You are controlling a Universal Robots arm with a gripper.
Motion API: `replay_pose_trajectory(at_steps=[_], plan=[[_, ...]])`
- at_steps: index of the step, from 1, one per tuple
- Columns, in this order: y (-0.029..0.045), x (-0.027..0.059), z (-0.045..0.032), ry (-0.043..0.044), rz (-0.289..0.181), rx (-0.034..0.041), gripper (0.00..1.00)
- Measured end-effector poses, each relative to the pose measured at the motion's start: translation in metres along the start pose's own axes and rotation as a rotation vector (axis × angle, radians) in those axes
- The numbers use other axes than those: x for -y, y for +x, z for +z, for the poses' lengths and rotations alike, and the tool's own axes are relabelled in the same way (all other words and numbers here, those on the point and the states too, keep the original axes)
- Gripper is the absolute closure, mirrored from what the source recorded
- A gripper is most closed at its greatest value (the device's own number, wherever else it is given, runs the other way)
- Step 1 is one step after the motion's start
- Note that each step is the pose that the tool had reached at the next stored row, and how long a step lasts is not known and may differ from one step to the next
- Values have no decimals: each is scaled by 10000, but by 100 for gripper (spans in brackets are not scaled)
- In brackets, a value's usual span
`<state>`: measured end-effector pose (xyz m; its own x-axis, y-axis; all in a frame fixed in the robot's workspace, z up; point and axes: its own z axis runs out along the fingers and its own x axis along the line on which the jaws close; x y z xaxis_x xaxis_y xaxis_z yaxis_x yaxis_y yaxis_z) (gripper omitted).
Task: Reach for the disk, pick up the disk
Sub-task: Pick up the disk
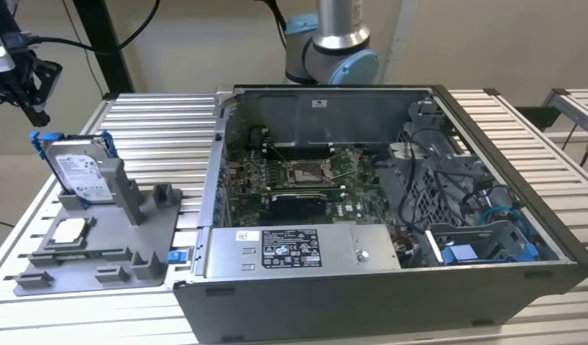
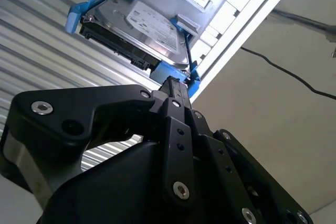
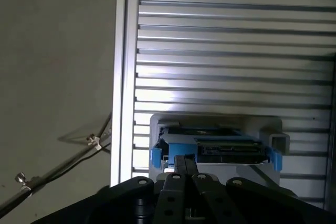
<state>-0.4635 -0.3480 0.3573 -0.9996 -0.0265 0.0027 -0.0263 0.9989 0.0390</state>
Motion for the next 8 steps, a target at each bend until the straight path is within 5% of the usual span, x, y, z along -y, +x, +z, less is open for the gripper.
replay_pose_trajectory(at_steps=[8], plan=[[0, 0, 0, 9, -566, -22, 100]])
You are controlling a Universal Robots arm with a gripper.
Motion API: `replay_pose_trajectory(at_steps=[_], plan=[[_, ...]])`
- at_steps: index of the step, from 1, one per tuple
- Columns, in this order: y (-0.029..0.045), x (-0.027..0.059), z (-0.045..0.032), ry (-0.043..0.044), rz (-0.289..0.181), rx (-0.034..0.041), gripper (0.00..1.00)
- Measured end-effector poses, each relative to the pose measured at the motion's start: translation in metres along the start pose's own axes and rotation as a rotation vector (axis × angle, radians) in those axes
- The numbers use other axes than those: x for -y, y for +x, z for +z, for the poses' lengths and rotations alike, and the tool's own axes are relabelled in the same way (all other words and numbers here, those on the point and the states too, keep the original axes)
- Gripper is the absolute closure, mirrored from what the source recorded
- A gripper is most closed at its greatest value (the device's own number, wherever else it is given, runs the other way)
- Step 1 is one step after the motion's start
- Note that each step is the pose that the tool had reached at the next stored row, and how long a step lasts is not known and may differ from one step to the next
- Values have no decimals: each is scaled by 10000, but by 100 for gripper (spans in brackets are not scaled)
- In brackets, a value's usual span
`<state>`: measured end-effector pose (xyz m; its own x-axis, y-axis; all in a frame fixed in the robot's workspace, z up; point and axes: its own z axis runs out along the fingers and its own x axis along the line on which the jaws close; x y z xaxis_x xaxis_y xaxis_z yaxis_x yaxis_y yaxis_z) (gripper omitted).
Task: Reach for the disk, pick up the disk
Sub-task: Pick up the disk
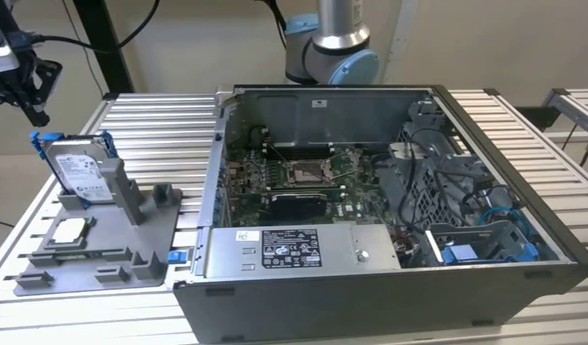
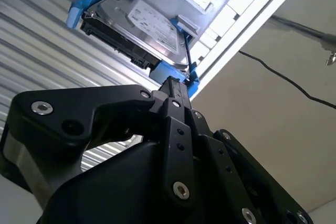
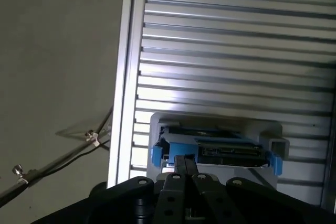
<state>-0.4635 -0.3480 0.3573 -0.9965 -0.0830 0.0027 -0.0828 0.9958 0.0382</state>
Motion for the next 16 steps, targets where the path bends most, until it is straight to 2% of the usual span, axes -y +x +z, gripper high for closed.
replay_pose_trajectory(at_steps=[16], plan=[[0, 0, 0, 19, -1514, -59, 100]])
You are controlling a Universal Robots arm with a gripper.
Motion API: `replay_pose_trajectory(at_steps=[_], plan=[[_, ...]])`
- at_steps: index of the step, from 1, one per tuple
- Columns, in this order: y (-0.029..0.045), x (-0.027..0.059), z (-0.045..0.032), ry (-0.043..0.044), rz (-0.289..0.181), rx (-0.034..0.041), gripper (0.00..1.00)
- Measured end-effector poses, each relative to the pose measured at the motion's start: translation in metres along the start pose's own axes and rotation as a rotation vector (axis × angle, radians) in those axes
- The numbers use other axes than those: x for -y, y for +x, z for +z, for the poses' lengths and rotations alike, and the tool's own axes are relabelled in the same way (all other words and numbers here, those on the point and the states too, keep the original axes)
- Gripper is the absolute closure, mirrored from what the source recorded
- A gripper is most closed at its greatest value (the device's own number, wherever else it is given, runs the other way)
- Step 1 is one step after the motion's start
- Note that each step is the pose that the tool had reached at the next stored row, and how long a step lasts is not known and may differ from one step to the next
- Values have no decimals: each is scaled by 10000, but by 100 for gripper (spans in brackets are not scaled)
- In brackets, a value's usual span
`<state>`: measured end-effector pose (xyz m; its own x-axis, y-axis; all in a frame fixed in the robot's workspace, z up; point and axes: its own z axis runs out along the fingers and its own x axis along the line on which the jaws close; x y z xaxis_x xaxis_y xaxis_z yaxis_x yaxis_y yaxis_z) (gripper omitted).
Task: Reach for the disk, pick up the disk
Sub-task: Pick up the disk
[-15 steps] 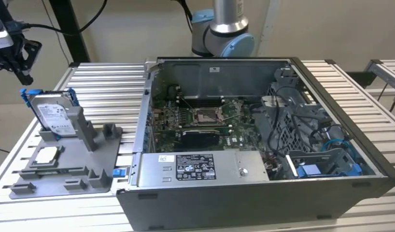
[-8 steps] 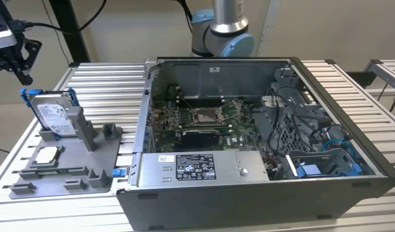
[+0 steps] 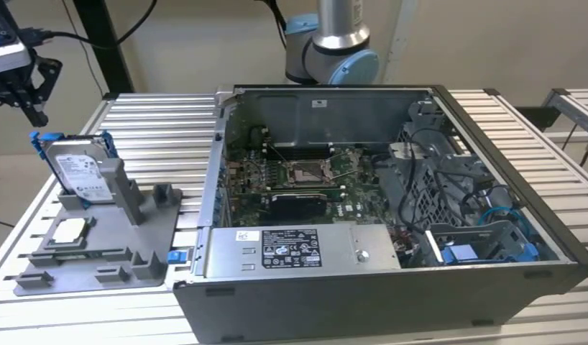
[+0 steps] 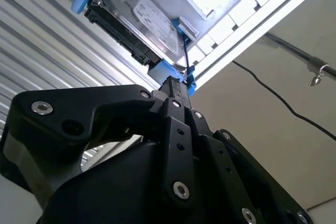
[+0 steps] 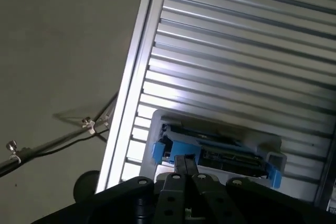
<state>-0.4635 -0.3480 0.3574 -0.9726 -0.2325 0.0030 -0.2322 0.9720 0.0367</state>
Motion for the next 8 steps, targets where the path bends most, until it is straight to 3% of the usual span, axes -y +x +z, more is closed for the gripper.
replay_pose_trajectory(at_steps=[8], plan=[[0, 0, 0, 15, -877, -35, 100]])
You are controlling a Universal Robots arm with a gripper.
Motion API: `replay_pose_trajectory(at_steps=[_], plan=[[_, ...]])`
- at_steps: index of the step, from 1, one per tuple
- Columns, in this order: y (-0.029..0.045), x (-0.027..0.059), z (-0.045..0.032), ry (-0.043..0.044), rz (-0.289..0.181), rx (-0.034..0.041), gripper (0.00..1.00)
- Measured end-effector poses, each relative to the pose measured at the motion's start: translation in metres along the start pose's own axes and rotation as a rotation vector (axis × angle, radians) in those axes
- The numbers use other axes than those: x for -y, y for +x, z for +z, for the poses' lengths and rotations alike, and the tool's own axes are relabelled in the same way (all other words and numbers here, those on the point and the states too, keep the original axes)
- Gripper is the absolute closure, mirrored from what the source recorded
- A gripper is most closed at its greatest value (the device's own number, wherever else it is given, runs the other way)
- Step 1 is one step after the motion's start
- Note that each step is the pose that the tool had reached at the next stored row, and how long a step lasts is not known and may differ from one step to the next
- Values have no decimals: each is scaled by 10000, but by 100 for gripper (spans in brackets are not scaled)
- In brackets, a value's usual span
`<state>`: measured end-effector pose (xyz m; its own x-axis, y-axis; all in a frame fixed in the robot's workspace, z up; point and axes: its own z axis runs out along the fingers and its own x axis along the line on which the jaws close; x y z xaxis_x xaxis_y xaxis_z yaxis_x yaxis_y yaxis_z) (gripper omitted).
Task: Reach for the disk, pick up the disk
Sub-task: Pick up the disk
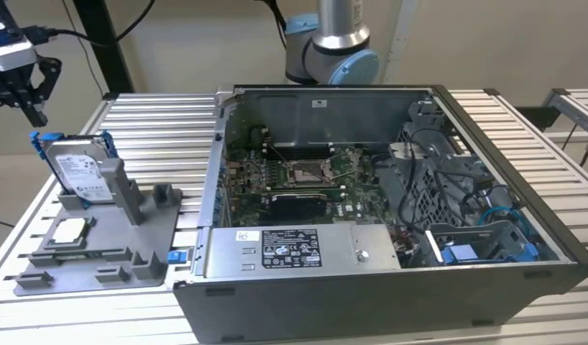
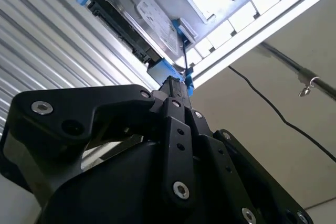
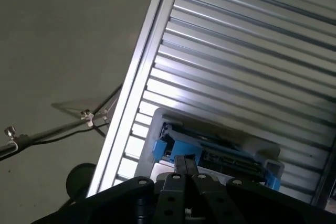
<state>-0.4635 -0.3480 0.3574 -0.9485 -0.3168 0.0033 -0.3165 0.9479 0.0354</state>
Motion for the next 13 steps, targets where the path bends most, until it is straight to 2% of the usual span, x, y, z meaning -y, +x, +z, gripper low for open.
replay_pose_trajectory(at_steps=[13], plan=[[0, 0, 0, 18, -1658, -63, 100]])
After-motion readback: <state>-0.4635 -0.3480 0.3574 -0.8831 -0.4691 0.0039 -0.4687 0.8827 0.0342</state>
